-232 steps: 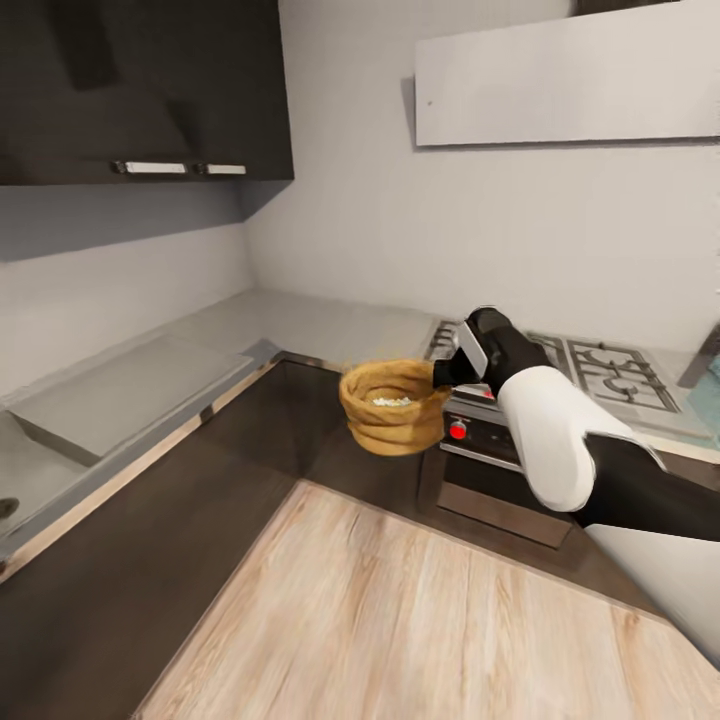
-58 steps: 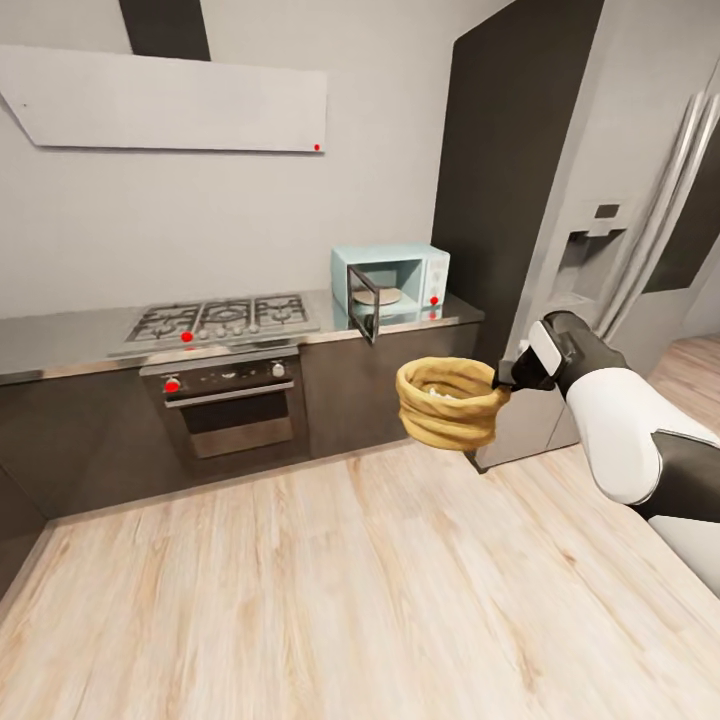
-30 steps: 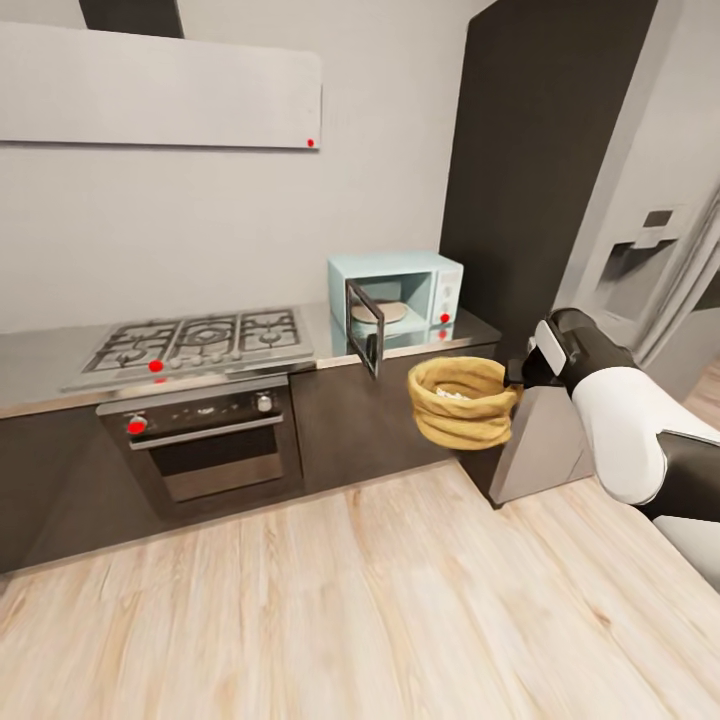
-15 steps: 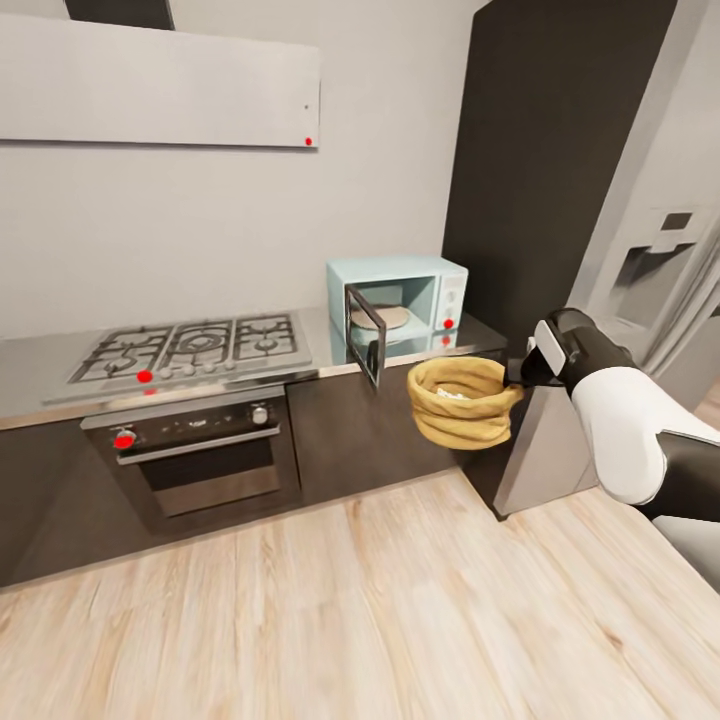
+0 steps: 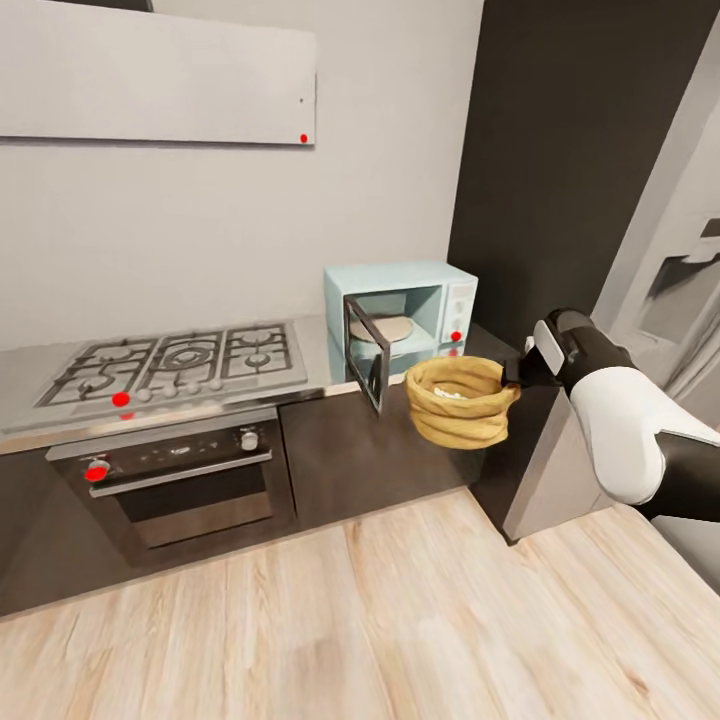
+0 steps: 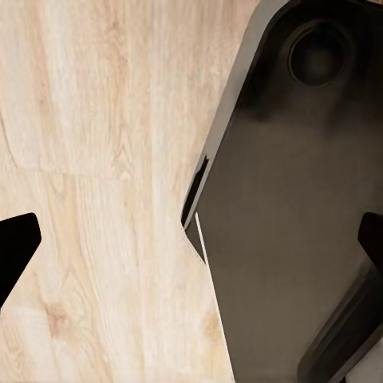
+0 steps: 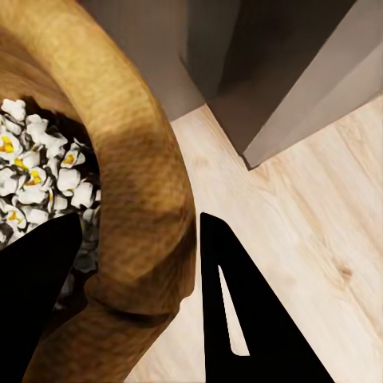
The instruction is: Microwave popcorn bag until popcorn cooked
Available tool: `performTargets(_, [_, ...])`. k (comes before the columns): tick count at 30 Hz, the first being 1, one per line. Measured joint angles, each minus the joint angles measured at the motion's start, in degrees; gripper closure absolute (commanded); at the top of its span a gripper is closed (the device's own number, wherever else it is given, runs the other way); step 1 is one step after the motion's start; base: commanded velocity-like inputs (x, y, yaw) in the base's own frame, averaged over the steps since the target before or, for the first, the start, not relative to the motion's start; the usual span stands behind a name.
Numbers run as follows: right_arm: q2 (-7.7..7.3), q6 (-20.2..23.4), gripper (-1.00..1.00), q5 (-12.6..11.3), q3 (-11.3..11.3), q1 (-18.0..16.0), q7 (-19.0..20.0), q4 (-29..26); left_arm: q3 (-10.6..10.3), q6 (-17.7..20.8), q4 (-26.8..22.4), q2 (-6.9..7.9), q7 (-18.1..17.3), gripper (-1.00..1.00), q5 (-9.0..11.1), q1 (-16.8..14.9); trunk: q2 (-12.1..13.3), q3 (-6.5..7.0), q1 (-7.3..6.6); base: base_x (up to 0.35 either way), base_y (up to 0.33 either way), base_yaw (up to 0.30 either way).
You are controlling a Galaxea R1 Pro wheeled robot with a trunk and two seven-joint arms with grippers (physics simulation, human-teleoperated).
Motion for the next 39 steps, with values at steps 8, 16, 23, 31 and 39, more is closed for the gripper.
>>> performTargets(8, [-0.16, 0.00, 1.00, -0.04, 0.01, 0.00, -0.07, -1.99, 0.00, -0.05, 0.00, 0.00, 0.02, -1.00, -0.06, 0.00, 0.00, 0.00, 0.00, 0.311, 0.000, 0.000])
performTargets(16, [0.12, 0.00, 1.00, -0.22, 0.20, 0.00, -0.12, -3.16, 0.00, -0.05, 0.00, 0.00, 0.03, -1.00, -0.09, 0.00, 0.00, 0.00, 0.01, 0.256, 0.000, 0.000])
performTargets(23, [0.10, 0.00, 1.00, -0.28, 0.12, 0.00, -0.04, -3.16, 0.00, -0.05, 0.00, 0.00, 0.07, -1.00, 0.00, 0.00, 0.00, 0.00, 0.03, 0.149, 0.000, 0.000])
performTargets(31, [0.18, -0.01, 1.00, -0.73, 0.13, 0.00, 0.05, -3.16, 0.00, -0.06, 0.00, 0.00, -0.04, -1.00, 0.14, 0.00, 0.00, 0.00, 0.00, 0.132, 0.000, 0.000])
performTargets(39, [0.19, -0.01, 1.00, -0.74, 0.21, 0.00, 0.13, -3.16, 0.00, -0.05, 0.00, 0.00, -0.08, -1.00, 0.18, 0.00, 0.00, 0.00, 0.00, 0.318, 0.000, 0.000])
